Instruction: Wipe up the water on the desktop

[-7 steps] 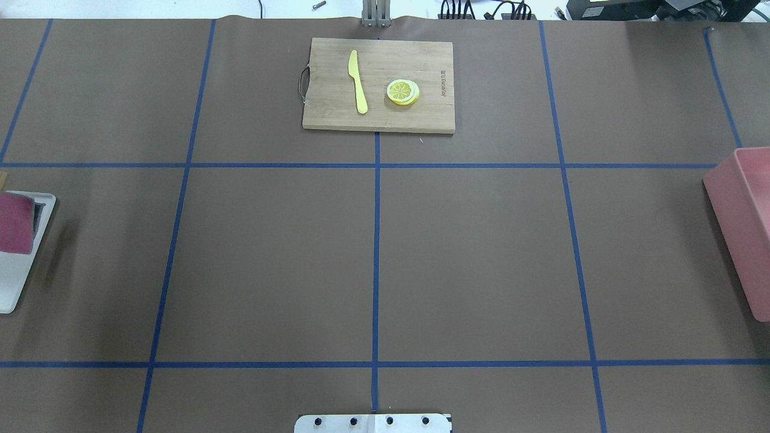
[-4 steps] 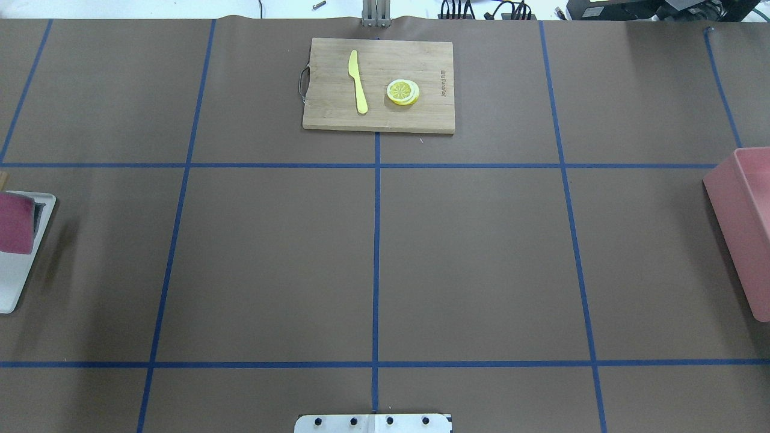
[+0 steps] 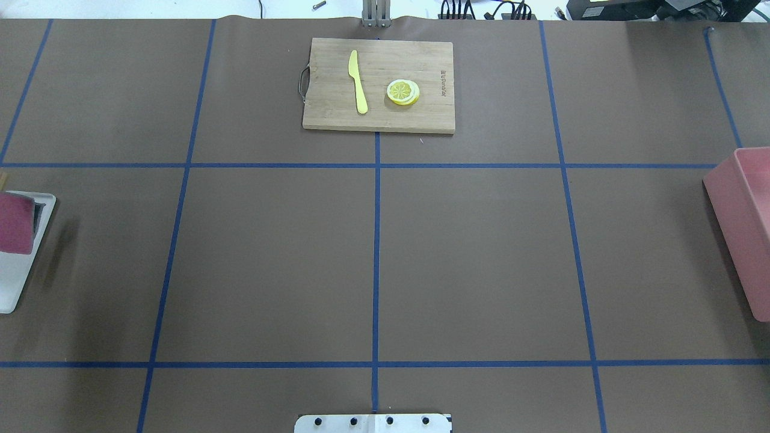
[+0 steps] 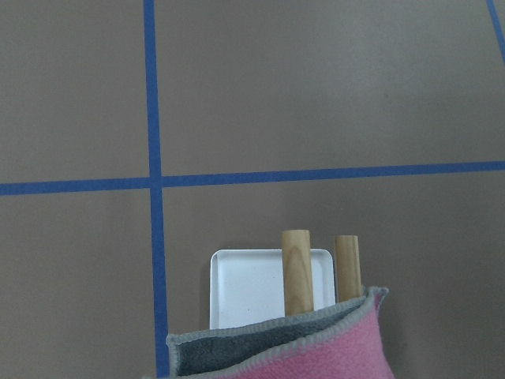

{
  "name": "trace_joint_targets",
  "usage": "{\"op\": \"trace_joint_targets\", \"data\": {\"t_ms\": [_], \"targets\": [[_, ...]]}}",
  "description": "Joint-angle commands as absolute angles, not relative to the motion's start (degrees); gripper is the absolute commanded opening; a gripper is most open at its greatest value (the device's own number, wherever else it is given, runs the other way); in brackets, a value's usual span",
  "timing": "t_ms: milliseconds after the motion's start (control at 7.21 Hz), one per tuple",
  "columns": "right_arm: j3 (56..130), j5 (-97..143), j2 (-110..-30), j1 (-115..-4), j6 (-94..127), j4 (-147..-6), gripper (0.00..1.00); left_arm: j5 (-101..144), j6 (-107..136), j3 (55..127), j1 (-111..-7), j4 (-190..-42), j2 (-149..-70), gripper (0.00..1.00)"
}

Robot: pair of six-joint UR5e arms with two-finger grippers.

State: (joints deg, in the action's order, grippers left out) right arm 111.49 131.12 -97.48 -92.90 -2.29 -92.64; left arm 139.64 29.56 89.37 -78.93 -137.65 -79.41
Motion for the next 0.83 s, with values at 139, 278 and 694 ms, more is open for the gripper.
{"op": "trace_joint_targets", "data": {"t_ms": [139, 278, 694], "targets": [[111.53, 130.96, -97.56, -92.90, -2.37, -92.64, 1.00, 139.66, 29.62, 89.21, -77.87, -137.90, -79.45, 0.66], [111.45, 130.87, -97.65, -92.90, -2.37, -92.64, 1.00, 139.66, 29.62, 89.21, -77.70, -137.90, -79.54, 0.66], [111.36, 130.87, -97.56, -92.90, -2.29, -92.64, 1.00, 139.66, 29.27, 89.21, -77.34, -138.08, -79.72, 0.22]]}}
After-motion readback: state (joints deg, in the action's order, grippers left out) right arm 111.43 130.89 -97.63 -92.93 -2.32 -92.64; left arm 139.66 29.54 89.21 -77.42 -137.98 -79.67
